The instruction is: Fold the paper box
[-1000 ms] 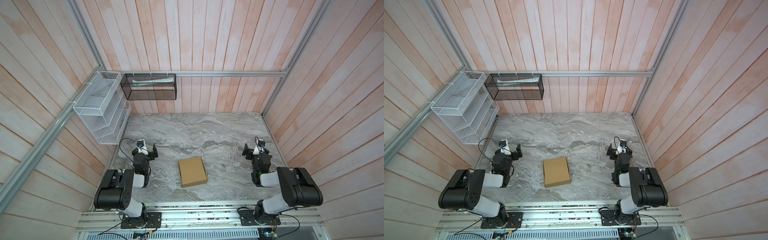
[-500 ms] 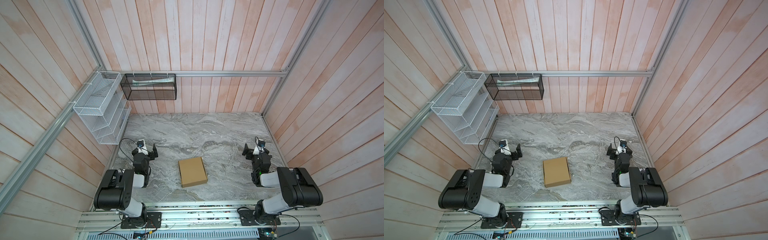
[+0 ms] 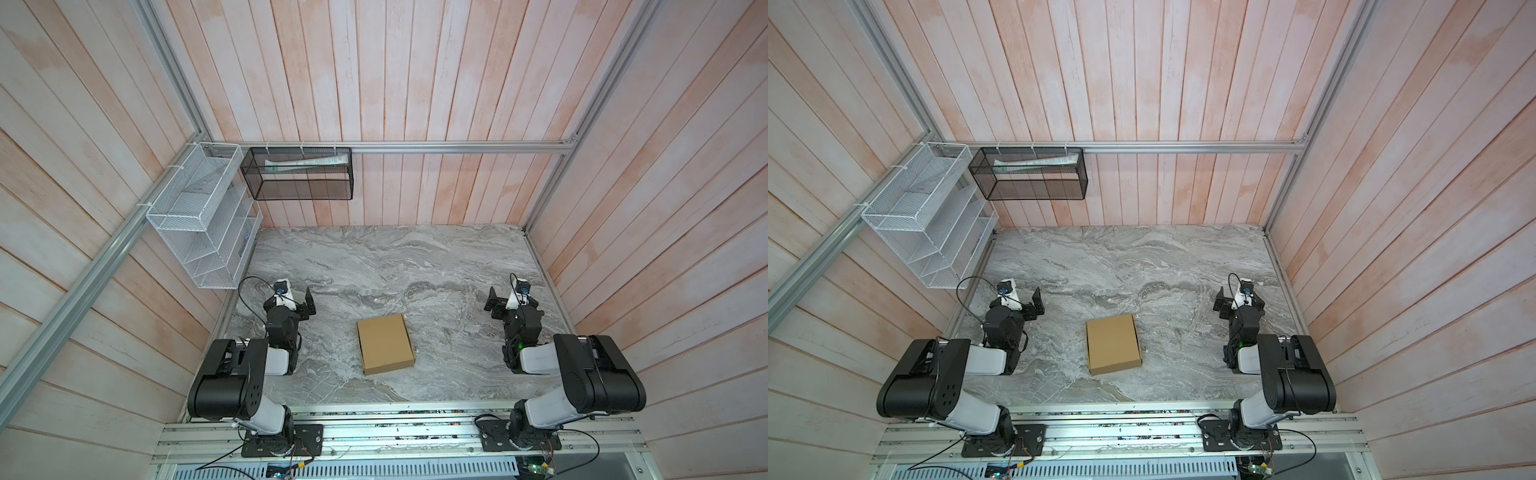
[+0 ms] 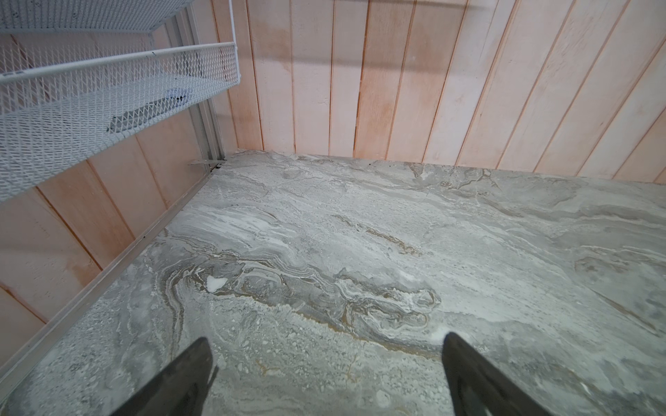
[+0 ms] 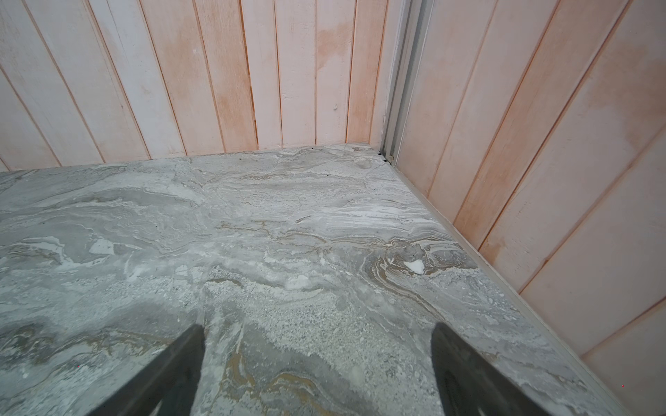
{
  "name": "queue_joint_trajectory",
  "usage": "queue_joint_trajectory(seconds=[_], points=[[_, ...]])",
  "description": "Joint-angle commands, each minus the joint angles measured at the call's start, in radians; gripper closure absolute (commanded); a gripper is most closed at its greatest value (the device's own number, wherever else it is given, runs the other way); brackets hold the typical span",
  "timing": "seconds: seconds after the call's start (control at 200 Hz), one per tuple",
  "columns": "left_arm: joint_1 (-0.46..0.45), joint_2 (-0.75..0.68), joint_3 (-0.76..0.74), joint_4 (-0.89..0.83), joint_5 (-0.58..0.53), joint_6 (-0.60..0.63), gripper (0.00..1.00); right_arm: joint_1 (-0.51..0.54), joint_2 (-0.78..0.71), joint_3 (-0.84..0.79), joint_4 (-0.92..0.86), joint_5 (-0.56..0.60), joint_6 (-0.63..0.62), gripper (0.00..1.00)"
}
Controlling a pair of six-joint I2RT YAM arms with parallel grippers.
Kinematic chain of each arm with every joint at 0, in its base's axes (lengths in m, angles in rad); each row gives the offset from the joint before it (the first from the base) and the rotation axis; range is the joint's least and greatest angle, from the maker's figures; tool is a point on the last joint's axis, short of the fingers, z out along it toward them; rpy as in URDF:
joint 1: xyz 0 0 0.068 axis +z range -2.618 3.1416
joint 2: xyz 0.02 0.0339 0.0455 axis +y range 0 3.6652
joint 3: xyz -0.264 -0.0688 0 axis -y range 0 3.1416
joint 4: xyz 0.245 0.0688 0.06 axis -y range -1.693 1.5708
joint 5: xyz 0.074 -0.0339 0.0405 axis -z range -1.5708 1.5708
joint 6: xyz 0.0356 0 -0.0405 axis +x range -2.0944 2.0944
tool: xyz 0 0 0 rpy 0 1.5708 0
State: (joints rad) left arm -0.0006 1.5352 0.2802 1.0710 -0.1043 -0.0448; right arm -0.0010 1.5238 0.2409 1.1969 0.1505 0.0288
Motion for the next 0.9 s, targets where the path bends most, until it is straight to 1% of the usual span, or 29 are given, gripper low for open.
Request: queue_joint_trajectory(seconds=[0.0, 0.1, 0.145, 0.21, 0.225, 0.285, 0.315, 0.34, 0.385, 0.445, 0.5, 0.56, 0.715, 0.845, 0.895], points=[[0.005, 0.000, 0.012, 0.020, 0.017, 0.008, 0.00, -0.004, -0.010, -0.005, 0.015, -0.013, -0.003, 0.02], [0.005, -0.003, 0.003, 0.035, 0.011, 0.007, 0.00, -0.005, -0.010, -0.005, 0.015, -0.013, -0.003, 0.02], [0.005, -0.008, -0.026, 0.081, -0.013, -0.001, 0.00, -0.006, -0.010, -0.005, 0.015, -0.013, -0.003, 0.02], [0.005, -0.018, -0.123, 0.243, -0.062, -0.025, 0.00, -0.005, -0.010, -0.005, 0.015, -0.012, -0.003, 0.02], [0.005, -0.020, -0.152, 0.303, -0.069, -0.026, 0.00, -0.005, -0.010, -0.005, 0.016, -0.013, -0.002, 0.02], [0.011, 0.017, -0.243, 0.515, -0.025, -0.024, 0.00, -0.005, -0.010, -0.005, 0.015, -0.013, -0.003, 0.02], [0.010, 0.048, -0.261, 0.581, -0.004, -0.012, 0.00, -0.006, -0.010, -0.005, 0.015, -0.013, -0.003, 0.02], [0.010, 0.044, -0.248, 0.552, -0.008, -0.007, 0.00, -0.005, -0.010, -0.005, 0.016, -0.013, -0.003, 0.02], [0.010, 0.008, -0.204, 0.438, -0.006, -0.009, 0.00, -0.005, -0.010, -0.005, 0.015, -0.015, -0.002, 0.02], [0.011, -0.025, -0.099, 0.182, -0.016, -0.018, 0.00, -0.005, -0.010, -0.005, 0.015, -0.014, -0.002, 0.02], [0.010, 0.008, 0.009, 0.040, -0.032, -0.009, 0.00, -0.005, -0.010, -0.005, 0.015, -0.014, -0.003, 0.02], [-0.001, -0.007, -0.021, 0.070, -0.009, 0.006, 0.00, -0.005, -0.010, -0.004, 0.015, -0.014, -0.002, 0.02], [0.000, -0.011, -0.079, 0.178, -0.049, -0.010, 0.00, -0.006, -0.008, -0.003, 0.015, -0.015, -0.003, 0.02], [0.000, -0.008, -0.064, 0.150, -0.043, -0.008, 0.00, -0.005, -0.008, -0.004, 0.015, -0.015, -0.003, 0.02], [0.000, -0.015, -0.090, 0.196, -0.020, 0.001, 0.00, -0.005, -0.009, -0.004, 0.014, -0.014, -0.002, 0.02]])
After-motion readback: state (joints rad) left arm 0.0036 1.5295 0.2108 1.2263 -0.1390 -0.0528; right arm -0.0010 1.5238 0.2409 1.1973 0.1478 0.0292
